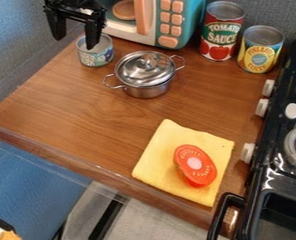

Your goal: Remove the lid of the silver pot and put it to the right side of the pot

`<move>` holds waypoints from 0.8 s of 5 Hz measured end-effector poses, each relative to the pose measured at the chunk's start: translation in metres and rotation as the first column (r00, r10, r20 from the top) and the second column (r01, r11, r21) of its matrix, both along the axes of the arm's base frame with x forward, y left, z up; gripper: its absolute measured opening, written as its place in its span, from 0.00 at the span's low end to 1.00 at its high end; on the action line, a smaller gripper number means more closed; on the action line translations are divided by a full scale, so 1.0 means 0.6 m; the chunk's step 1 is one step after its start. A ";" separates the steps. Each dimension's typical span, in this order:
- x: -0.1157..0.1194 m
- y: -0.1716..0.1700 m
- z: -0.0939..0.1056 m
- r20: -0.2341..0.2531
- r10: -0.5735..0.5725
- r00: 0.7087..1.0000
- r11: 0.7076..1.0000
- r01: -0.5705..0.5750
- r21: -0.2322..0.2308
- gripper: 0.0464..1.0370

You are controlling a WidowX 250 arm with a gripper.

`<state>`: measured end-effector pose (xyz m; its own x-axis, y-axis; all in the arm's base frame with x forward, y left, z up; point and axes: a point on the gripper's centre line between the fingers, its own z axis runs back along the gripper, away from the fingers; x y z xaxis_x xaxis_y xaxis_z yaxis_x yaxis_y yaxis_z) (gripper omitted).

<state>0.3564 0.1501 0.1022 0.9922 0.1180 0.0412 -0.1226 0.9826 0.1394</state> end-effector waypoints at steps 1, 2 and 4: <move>-0.003 -0.002 -0.025 -0.038 0.001 0.999 1.000 -0.001 -0.017 0.96; 0.005 -0.046 -0.038 -0.046 -0.062 0.997 0.997 0.060 -0.043 0.96; 0.040 -0.144 -0.028 -0.010 -0.183 0.983 0.982 0.182 -0.056 0.96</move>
